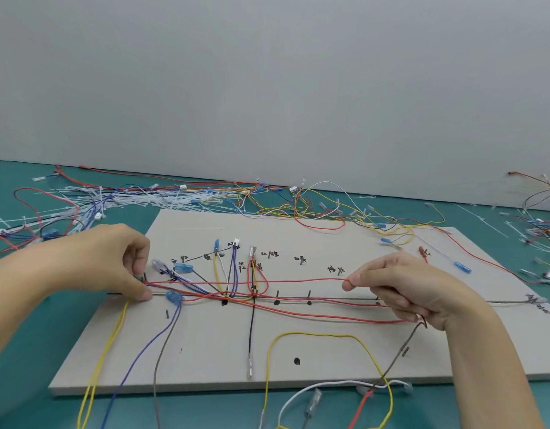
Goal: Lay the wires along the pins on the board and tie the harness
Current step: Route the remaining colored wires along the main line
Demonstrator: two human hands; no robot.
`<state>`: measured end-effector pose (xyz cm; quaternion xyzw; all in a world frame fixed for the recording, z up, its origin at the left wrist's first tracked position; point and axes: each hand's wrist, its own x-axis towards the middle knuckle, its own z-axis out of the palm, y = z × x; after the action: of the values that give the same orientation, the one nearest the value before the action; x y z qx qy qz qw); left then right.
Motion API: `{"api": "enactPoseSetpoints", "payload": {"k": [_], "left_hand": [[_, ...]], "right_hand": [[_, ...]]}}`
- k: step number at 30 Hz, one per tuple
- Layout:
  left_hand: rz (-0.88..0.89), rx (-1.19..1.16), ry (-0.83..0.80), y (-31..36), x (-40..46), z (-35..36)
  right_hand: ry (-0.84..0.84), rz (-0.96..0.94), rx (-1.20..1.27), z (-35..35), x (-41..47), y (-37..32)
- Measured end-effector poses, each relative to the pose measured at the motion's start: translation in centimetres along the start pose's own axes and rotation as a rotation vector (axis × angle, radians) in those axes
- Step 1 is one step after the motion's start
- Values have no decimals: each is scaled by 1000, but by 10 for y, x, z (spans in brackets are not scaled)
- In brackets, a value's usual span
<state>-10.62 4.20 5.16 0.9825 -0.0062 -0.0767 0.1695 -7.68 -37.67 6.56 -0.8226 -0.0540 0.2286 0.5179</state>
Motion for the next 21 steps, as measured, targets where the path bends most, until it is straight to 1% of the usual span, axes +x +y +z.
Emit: {"api": "enactPoseSetpoints", "payload": {"k": [1, 4, 7, 11, 15, 18, 21], "left_hand": [[15, -5, -4, 0, 0, 1], [33, -55, -90, 2, 1, 2], [29, -84, -110, 2, 0, 1], [44, -95, -88, 3, -3, 0], [139, -138, -86, 12, -6, 0], [227, -278, -72, 30, -7, 6], [287, -406, 26, 47, -6, 21]], "right_hand": [[4, 5, -5, 0, 0, 0], [18, 22, -24, 1, 1, 0], [39, 33, -35, 3, 2, 1], [57, 47, -47, 4, 3, 1], [77, 53, -107, 4, 3, 2], [83, 44, -131, 4, 4, 2], [64, 32, -117, 4, 5, 2]]}}
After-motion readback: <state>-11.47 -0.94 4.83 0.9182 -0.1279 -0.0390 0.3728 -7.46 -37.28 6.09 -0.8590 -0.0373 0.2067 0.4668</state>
